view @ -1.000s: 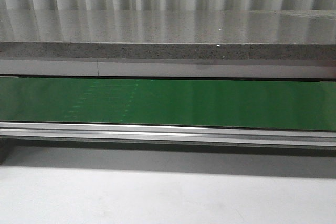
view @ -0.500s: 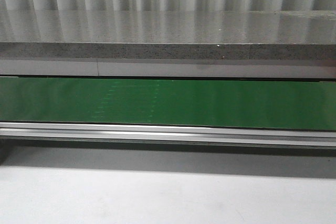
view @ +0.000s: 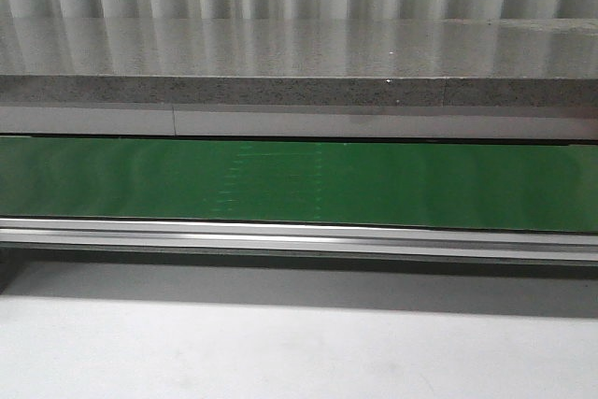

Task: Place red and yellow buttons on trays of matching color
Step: 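Grasp a yellow-capped button from the pile with the left gripper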

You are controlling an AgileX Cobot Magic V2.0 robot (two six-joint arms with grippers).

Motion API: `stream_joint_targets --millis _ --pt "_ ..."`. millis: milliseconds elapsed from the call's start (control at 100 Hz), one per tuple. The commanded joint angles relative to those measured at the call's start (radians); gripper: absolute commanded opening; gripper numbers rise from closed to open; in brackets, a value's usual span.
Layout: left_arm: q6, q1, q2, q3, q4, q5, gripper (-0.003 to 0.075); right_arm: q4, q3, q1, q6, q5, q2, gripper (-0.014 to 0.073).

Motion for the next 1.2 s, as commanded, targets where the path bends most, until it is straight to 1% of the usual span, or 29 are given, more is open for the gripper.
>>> stream_joint_targets --millis 0,40,110,150,160,180,190,200,210,220,230,280,300,330,520,680,740,880,1030,1190 --pt "-0.043 0.033 0.073 -0.070 0.036 -0.054 -0.0006 -0.001 -0.021 0.002 -0.013 -0.065 0.008 -0.0058" --pt "-0.043 0.053 0.106 -0.088 0.036 -0.042 0.0020 -0.001 -0.021 0.002 -0.013 -0.065 0.008 -0.0058" --pt "-0.043 0.083 0.160 -0.122 0.038 -0.021 0.0127 -0.001 -0.021 0.002 -0.013 -0.065 0.008 -0.0058" --pt "-0.043 0.101 0.185 -0.139 0.038 -0.016 0.0223 -0.001 -0.021 0.002 -0.013 -0.065 0.008 -0.0058" --pt "-0.043 0.104 0.195 -0.142 0.038 -0.015 0.0258 -0.001 -0.021 0.002 -0.013 -0.065 0.008 -0.0058" --pt "-0.043 0.114 0.209 -0.150 0.038 -0.010 0.0295 -0.001 -0.021 0.002 -0.013 -0.065 0.008 -0.0058" --pt "-0.043 0.117 0.215 -0.155 0.038 -0.007 0.0334 -0.001 -0.021 0.002 -0.013 -0.065 0.008 -0.0058" --pt "-0.043 0.125 0.225 -0.157 0.038 -0.005 0.0353 -0.001 -0.021 0.002 -0.013 -0.065 0.008 -0.0058" --pt "-0.045 0.129 0.230 -0.163 0.038 -0.002 0.0391 -0.001 -0.021 0.002 -0.013 -0.065 0.008 -0.0058" --pt "-0.045 0.137 0.235 -0.166 0.038 0.003 0.0410 -0.001 -0.021 0.002 -0.013 -0.065 0.008 -0.0058" --pt "-0.049 0.142 0.245 -0.169 0.038 0.007 0.0444 -0.001 -0.021 0.002 -0.013 -0.065 0.008 -0.0058" --pt "-0.061 0.178 0.281 -0.194 0.038 0.042 0.0539 -0.001 -0.021 0.002 -0.013 -0.065 0.008 -0.0058" --pt "-0.061 0.196 0.299 -0.200 0.038 0.060 0.0564 -0.001 -0.021 0.002 -0.013 -0.065 0.008 -0.0058" --pt "-0.067 0.221 0.325 -0.217 0.038 0.097 0.0578 -0.001 -0.021 0.002 -0.013 -0.065 0.008 -0.0058" --pt "-0.074 0.404 0.498 -0.312 0.038 0.297 0.0524 -0.001 -0.021 0.002 -0.013 -0.065 0.008 -0.0058" --pt "-0.074 0.529 0.656 -0.372 0.044 0.426 0.0522 -0.001 -0.021 0.002 -0.013 -0.065 0.008 -0.0058" --pt "-0.074 0.562 0.715 -0.384 0.044 0.440 0.0522 -0.001 -0.021 0.002 -0.013 -0.065 0.008 -0.0058" --pt "-0.074 0.599 0.817 -0.411 0.038 0.396 0.0522 -0.001 -0.021 0.002 -0.013 -0.065 0.008 -0.0058" --pt "-0.072 0.599 0.896 -0.414 0.040 0.252 0.0522 -0.001 -0.021 0.002 -0.013 -0.065 0.008 -0.0058" --pt "-0.072 0.599 0.988 -0.426 0.030 0.158 0.0522 -0.001 -0.021 0.002 -0.013 -0.065 0.008 -0.0058"
